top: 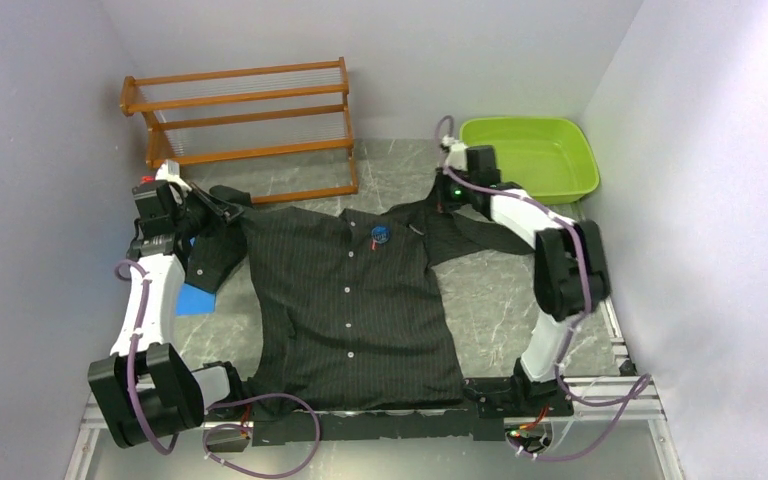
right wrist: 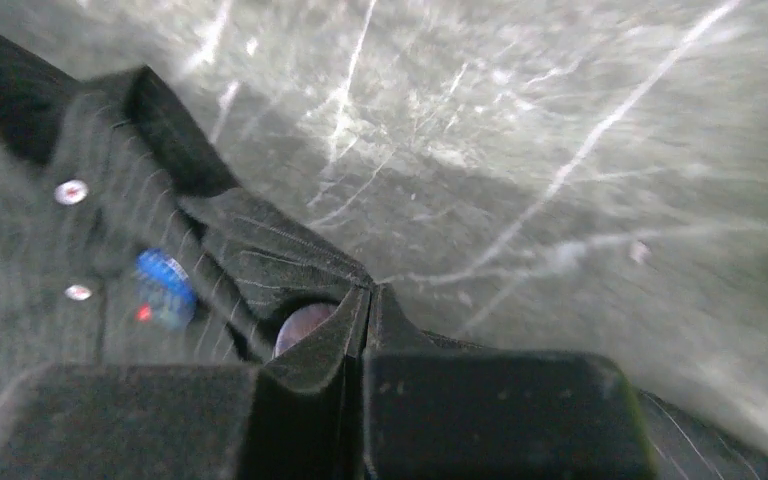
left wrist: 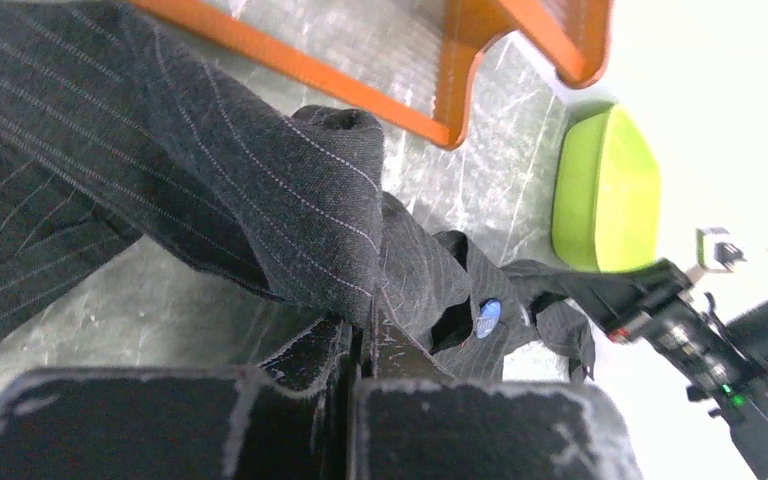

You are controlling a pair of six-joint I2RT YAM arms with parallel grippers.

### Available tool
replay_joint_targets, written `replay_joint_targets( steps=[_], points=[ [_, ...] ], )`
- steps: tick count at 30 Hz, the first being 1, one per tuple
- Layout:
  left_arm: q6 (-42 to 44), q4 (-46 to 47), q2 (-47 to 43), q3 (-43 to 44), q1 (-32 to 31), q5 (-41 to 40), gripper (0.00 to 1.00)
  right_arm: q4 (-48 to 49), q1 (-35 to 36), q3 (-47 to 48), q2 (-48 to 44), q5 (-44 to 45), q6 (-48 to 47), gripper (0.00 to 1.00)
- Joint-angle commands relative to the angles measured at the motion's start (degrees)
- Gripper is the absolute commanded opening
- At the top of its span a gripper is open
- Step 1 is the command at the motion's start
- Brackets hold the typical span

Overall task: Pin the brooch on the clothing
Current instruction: Flatten out the clothes at the center of the board.

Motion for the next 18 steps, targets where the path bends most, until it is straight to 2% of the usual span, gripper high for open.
replay_joint_targets(
  steps=[1, 5, 8, 10, 12, 14, 15, 16, 17, 18],
  points=[
    [1.4, 4.63, -2.58, 2.95, 0.35, -1.32, 0.03, 19.1, -3.63, -8.45, -17.12, -7.02, 6.7, 0.0],
    [0.19, 10.44, -5.01, 0.47, 0.34, -1.18, 0.09, 26.89, -3.97, -14.96, -26.21, -6.92, 7.51, 0.0],
    [-0.89, 11.67, -6.51, -2.32, 0.34, -2.12, 0.1, 28.58, -4.01, -18.35, -28.48, -8.15, 8.63, 0.0],
    [-0.56, 7.53, -6.66, -3.0, 0.34, -4.35, 0.1, 27.48, -4.01, -20.84, -28.95, -7.9, 10.09, 0.0],
    [0.04, -1.34, -6.66, -2.6, 0.31, -8.42, 0.1, 24.66, -4.04, -23.75, -29.42, -5.55, 12.25, 0.0],
    [-0.07, -7.44, -6.8, -3.46, 0.4, -13.49, 0.13, 19.52, -4.05, -27.51, -29.99, -2.77, 13.63, 0.0],
    [-0.59, -9.73, -7.07, -4.33, 0.34, -15.57, 0.19, 16.74, -4.03, -29.16, -30.29, -0.5, 14.45, 0.0],
    [-1.33, -11.68, -7.34, -5.21, 0.38, -17.36, 0.3, 14.14, -4.13, -30.71, -30.52, 1.81, 15.04, 0.0],
    [-1.79, -12.83, -7.63, -6.15, 0.35, -18.44, 0.44, 11.41, -4.15, -31.96, -30.69, 3.6, 15.04, 0.01],
    [-2.18, -13.77, -7.98, -6.87, 0.34, -19.27, 0.63, 8.63, -4.1, -32.79, -30.6, 4.97, 14.7, 0.05]
  ],
)
